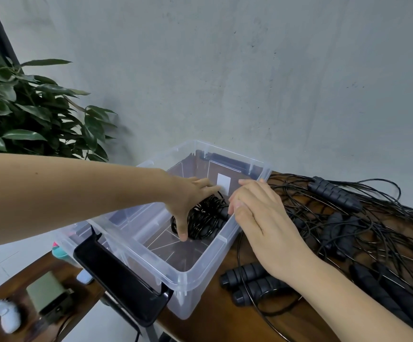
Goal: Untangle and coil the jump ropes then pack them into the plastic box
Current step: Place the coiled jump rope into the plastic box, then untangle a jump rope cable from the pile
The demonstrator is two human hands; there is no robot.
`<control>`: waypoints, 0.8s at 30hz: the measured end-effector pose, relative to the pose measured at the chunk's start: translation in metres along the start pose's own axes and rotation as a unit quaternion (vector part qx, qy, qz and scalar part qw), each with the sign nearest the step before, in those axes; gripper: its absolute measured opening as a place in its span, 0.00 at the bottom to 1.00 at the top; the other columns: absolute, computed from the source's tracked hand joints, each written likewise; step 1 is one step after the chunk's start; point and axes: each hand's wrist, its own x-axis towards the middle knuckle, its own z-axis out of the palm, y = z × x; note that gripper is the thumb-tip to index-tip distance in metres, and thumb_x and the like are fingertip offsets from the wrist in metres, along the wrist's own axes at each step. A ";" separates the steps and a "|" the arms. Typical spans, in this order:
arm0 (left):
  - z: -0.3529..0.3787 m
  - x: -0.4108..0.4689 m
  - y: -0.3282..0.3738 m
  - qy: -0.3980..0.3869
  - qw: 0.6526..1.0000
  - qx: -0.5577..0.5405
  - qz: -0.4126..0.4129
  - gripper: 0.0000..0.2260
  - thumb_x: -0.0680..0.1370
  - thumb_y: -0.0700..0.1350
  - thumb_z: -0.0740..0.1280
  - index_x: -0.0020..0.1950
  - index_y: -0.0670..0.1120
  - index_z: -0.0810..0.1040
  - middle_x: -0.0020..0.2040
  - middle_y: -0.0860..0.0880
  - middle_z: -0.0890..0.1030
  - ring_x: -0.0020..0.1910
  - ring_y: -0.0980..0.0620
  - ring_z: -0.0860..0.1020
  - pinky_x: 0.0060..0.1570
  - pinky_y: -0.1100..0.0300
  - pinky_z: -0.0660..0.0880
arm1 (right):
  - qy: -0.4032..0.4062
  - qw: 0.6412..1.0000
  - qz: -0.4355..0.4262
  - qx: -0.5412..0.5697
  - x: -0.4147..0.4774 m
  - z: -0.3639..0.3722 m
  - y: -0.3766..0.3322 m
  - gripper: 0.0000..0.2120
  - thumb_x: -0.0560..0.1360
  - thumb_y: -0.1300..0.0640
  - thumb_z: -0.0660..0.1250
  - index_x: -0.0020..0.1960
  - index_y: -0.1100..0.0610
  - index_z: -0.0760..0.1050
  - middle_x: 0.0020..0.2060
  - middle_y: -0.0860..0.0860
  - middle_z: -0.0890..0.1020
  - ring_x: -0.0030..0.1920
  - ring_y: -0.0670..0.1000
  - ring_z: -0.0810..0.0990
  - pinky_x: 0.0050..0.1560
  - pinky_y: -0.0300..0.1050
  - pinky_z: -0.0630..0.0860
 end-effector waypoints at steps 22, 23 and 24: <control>-0.111 -0.097 0.107 0.308 0.922 -0.235 0.026 0.25 0.82 0.60 0.67 0.79 0.63 0.65 0.68 0.61 0.77 0.59 0.58 0.81 0.60 0.58 0.75 | -0.044 0.993 0.109 0.017 -0.066 -0.071 -0.015 0.23 0.87 0.38 0.55 0.80 0.43 0.68 0.80 0.36 0.65 0.81 0.35 0.56 0.82 0.44 0.58; -0.114 -0.100 0.123 0.309 0.918 -0.245 0.040 0.25 0.82 0.60 0.67 0.78 0.65 0.65 0.68 0.62 0.76 0.59 0.59 0.80 0.58 0.60 0.75 | -0.036 0.992 0.120 0.011 -0.081 -0.080 -0.013 0.22 0.87 0.38 0.56 0.79 0.42 0.69 0.79 0.36 0.66 0.81 0.35 0.58 0.82 0.44 0.59; -0.113 -0.103 0.135 0.304 0.917 -0.255 0.049 0.25 0.82 0.61 0.66 0.78 0.66 0.65 0.67 0.63 0.76 0.59 0.60 0.80 0.53 0.64 0.75 | -0.031 0.991 0.130 0.001 -0.093 -0.086 -0.012 0.21 0.87 0.38 0.57 0.78 0.42 0.69 0.79 0.35 0.66 0.80 0.35 0.59 0.81 0.43 0.60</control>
